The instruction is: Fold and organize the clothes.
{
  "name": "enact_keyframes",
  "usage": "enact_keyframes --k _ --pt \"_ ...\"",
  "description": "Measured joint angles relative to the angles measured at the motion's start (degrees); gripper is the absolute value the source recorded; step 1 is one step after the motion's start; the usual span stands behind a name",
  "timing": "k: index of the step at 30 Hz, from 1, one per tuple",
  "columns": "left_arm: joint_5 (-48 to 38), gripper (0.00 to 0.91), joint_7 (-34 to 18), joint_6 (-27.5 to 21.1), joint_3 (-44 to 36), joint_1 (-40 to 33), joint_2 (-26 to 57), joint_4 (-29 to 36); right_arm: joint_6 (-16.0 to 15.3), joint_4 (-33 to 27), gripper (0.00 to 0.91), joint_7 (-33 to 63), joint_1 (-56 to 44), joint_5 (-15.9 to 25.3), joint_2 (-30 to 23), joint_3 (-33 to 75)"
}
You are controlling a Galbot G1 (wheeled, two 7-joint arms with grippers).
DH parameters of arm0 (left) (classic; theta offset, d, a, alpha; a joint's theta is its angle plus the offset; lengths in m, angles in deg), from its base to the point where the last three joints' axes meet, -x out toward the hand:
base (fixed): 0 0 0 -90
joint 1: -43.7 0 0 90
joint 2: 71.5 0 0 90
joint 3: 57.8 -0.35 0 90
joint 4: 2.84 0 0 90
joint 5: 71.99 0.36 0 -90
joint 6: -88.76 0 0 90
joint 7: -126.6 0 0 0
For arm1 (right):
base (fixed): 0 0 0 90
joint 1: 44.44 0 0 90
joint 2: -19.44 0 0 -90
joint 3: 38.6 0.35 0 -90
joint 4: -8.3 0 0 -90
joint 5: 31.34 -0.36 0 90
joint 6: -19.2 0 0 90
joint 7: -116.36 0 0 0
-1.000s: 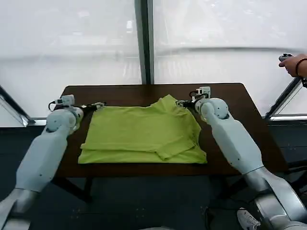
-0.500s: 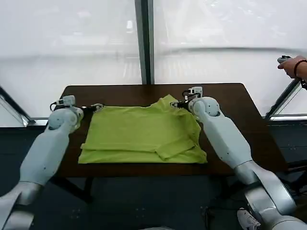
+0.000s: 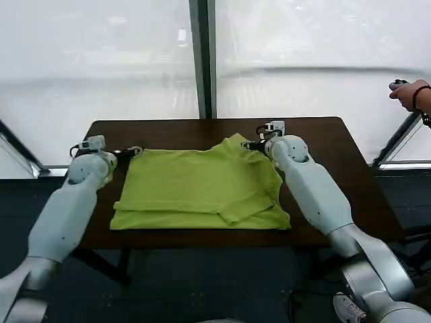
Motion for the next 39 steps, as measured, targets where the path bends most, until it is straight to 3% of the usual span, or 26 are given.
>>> enact_keyframes --k 6,7,8,9,11,15,24,32,39 --pt "-2.3 0.000 0.4 0.2 1.1 -3.3 1.8 0.3 -1.2 2.3 0.000 0.6 -1.3 -1.6 1.1 1.7" --pt "-3.1 0.000 0.2 0.4 0.8 -4.6 2.6 -0.1 -1.2 2.5 0.039 0.8 -1.3 -2.3 1.3 2.0" --pt "-3.9 0.712 0.1 0.2 0.3 -6.2 3.5 -0.6 -1.2 2.9 0.878 0.8 -1.1 -2.9 1.4 2.4" --pt "-5.0 0.878 -0.6 -0.2 -0.1 -8.0 4.4 -1.1 -1.2 3.0 0.878 0.8 -0.7 -3.8 1.5 2.7" --pt "-7.4 0.878 -2.0 -1.5 -1.4 -12.0 6.1 -2.5 -1.2 2.9 0.878 0.5 0.7 -5.9 1.4 3.5" --pt "-11.0 0.878 -3.6 -2.7 -4.5 -19.8 8.7 -6.4 -0.8 -0.5 0.878 -1.6 7.1 -5.8 0.2 2.5" --pt "-15.3 0.878 -4.7 -4.8 -14.4 -38.2 10.6 -21.5 -1.1 -17.1 0.878 -2.2 31.4 -5.3 -5.7 -7.7" --pt "-11.8 0.878 0.5 -5.5 -25.1 -54.2 10.6 -37.0 -1.2 -34.3 0.878 -5.1 47.7 -0.8 -11.7 -17.4" --pt "-7.5 0.878 4.6 -4.7 -31.4 -63.2 8.5 -48.9 -1.2 -47.1 0.878 -8.3 56.2 1.2 -17.5 -22.0"
